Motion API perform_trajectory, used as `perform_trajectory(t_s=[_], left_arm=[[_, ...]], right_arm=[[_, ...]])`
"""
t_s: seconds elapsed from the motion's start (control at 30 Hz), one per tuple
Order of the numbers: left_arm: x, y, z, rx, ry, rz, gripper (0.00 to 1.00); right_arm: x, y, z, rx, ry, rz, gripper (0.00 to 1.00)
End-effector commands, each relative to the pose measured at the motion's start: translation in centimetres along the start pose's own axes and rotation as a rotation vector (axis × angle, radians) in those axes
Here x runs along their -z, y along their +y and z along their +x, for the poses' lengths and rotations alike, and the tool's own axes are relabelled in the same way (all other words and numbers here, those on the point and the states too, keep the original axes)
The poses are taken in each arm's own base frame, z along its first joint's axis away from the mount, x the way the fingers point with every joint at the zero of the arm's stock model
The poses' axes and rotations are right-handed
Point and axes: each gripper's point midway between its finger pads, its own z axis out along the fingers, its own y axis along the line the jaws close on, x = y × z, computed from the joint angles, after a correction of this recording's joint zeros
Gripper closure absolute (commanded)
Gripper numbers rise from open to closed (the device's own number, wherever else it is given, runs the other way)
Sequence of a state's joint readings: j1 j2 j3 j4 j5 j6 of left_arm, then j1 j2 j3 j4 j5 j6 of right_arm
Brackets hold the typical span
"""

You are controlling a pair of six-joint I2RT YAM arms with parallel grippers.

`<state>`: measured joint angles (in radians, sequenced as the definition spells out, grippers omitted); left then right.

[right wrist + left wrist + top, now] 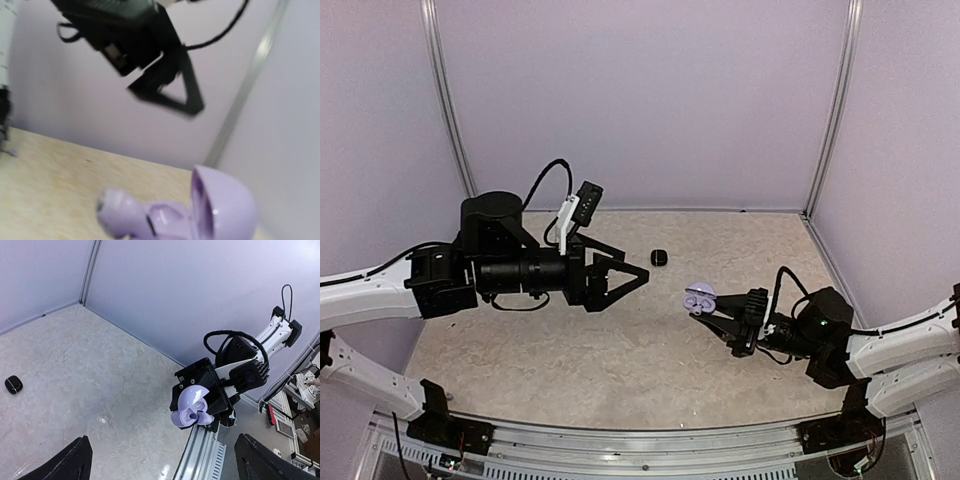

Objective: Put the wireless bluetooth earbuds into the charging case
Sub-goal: Adjust the right earbud in the right side groove of the charging case.

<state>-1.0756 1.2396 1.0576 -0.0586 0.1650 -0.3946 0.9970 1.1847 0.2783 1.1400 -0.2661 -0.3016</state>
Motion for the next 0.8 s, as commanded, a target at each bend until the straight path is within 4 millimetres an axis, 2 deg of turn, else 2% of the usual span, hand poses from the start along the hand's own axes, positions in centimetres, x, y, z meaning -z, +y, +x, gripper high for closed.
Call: perform_trajectory(t_s=[0.0,0.07,0.13,0.27,0.43,0.57,0.77], left_arm=[[3.6,-1.3,-3.0,-0.229,-0.199,0.035,0.01],[4.2,-1.8,-2.8,-0.275,-0.190,0.054,0.01],[3.8,-3.3,-2.0,-0.356,-0.134,0.119,0.01],[1.8,-5.6,1.5,-0.530,0.000,0.177,0.01],[-0.1,-7.0,3.9,-0.654,0.091,0.206,0.01],[-1.1,-7.8,4.9,-0.701,0.123,0.222,0.03],[-2.0,-8.3,5.4,-0.736,0.135,0.233,0.07]], right_arm=[[0.2,2.1,-0.8,-0.111,-0.017,-0.149,1.00],[0.5,3.2,-1.3,-0.152,-0.030,-0.217,1.00],[0.6,4.0,-1.6,-0.182,-0.035,-0.271,1.00],[0.6,5.2,-2.1,-0.229,-0.032,-0.364,1.00],[0.3,6.3,-2.4,-0.271,-0.013,-0.462,1.00],[0.1,7.0,-2.3,-0.296,-0.005,-0.516,1.00],[-0.1,7.6,-2.2,-0.313,0.004,-0.559,1.00]])
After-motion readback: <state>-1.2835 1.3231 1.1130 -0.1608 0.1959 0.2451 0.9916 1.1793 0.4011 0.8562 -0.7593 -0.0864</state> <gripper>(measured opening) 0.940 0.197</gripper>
